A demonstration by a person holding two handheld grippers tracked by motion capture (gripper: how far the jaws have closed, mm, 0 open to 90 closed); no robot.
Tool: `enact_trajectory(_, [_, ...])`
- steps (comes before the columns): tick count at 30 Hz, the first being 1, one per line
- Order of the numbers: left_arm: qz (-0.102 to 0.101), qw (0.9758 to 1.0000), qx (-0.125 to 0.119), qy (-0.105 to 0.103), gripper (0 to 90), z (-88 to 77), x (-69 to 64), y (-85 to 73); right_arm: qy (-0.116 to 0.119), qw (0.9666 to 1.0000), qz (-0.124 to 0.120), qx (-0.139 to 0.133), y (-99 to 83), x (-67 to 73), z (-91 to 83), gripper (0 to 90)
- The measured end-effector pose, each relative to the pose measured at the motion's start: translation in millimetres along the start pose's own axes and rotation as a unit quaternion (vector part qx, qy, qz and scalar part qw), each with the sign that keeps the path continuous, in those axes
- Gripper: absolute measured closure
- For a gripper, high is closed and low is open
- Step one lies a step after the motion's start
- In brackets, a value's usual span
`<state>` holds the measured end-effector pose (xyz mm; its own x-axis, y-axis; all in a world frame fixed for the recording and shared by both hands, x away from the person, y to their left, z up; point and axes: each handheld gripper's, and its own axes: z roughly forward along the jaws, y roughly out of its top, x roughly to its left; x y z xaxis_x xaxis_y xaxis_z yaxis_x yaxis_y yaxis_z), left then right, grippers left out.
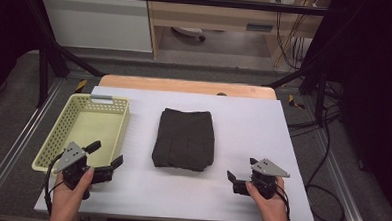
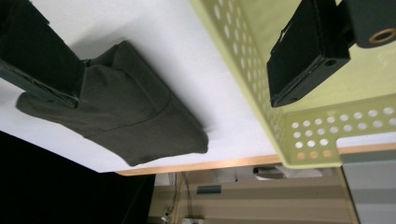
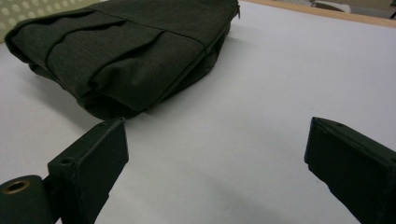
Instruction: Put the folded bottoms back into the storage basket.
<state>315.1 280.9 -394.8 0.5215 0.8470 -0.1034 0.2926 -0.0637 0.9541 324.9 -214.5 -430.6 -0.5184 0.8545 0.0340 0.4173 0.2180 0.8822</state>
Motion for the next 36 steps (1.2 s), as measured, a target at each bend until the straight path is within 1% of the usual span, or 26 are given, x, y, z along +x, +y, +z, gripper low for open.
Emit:
enact_trajectory(2, [-0.001, 1.0000, 0.000, 0.000, 4.8, 0.5, 0.1, -0.4, 0.004, 1.0000, 0.001, 0.003, 0.3, 1.6, 1.3, 5.8])
enact_trajectory(6, [0.005, 1.0000, -0.002, 0.002, 4.8, 2.7, -1.7, -0.5, 0.008, 1.0000, 0.000, 0.003, 1.6, 6.2, 4.1, 4.7])
enact_trajectory(9, [0.004, 1.0000, -0.003, 0.001, 4.8, 3.7, -2.7, -1.1, 0.014, 0.9999, -0.002, 0.005, 1.8, 9.5, 6.1, 4.5])
enact_trajectory(10, [0.005, 1.0000, -0.001, 0.000, 4.8, 5.4, -4.0, -1.8, 0.019, 0.9997, -0.006, 0.013, 1.7, 14.4, 9.4, 4.6])
enact_trajectory(14, [0.010, 1.0000, 0.002, 0.000, 4.8, 7.7, -5.6, -2.7, 0.033, 0.9991, -0.012, 0.026, 2.6, 24.9, 17.4, 5.2])
enact_trajectory(16, [0.010, 0.9999, 0.003, 0.003, 4.8, 7.7, -4.5, -2.8, 0.043, 0.9980, -0.022, 0.040, 3.8, 28.9, 23.9, 6.3])
enact_trajectory(17, [0.010, 0.9999, 0.003, 0.003, 4.9, 7.7, -4.5, -2.8, 0.046, 0.9978, -0.021, 0.043, 4.1, 29.7, 27.6, 7.6])
enact_trajectory(18, [0.005, 1.0000, 0.003, 0.003, 4.9, 7.3, -3.1, -3.0, 0.050, 0.9974, -0.017, 0.048, 4.7, 30.6, 30.9, 8.9])
enact_trajectory(23, [0.004, 1.0000, -0.002, 0.009, 4.9, 6.5, -2.1, -3.0, 0.062, 0.9955, -0.029, 0.065, 6.8, 39.6, 40.5, 18.3])
enact_trajectory(26, [0.003, 0.9999, -0.003, 0.012, 4.9, 6.7, -1.8, -3.3, 0.072, 0.9944, -0.034, 0.070, 7.2, 44.9, 44.8, 23.5])
enact_trajectory(29, [0.002, 0.9999, -0.004, 0.016, 5.0, 7.0, -1.8, -3.6, 0.083, 0.9928, -0.044, 0.074, 7.6, 49.7, 50.1, 29.7])
enact_trajectory(31, [0.001, 0.9998, -0.006, 0.018, 5.0, 6.7, -1.9, -3.6, 0.091, 0.9907, -0.056, 0.085, 6.8, 53.3, 54.0, 33.3])
enact_trajectory(33, [0.001, 0.9998, -0.007, 0.019, 5.1, 6.7, -2.2, -3.6, 0.094, 0.9893, -0.063, 0.092, 5.9, 56.2, 57.7, 36.8])
enact_trajectory(36, [0.003, 0.9998, -0.005, 0.021, 5.5, 7.0, -2.5, -3.9, 0.093, 0.9880, -0.067, 0.103, 5.5, 60.5, 64.1, 43.3])
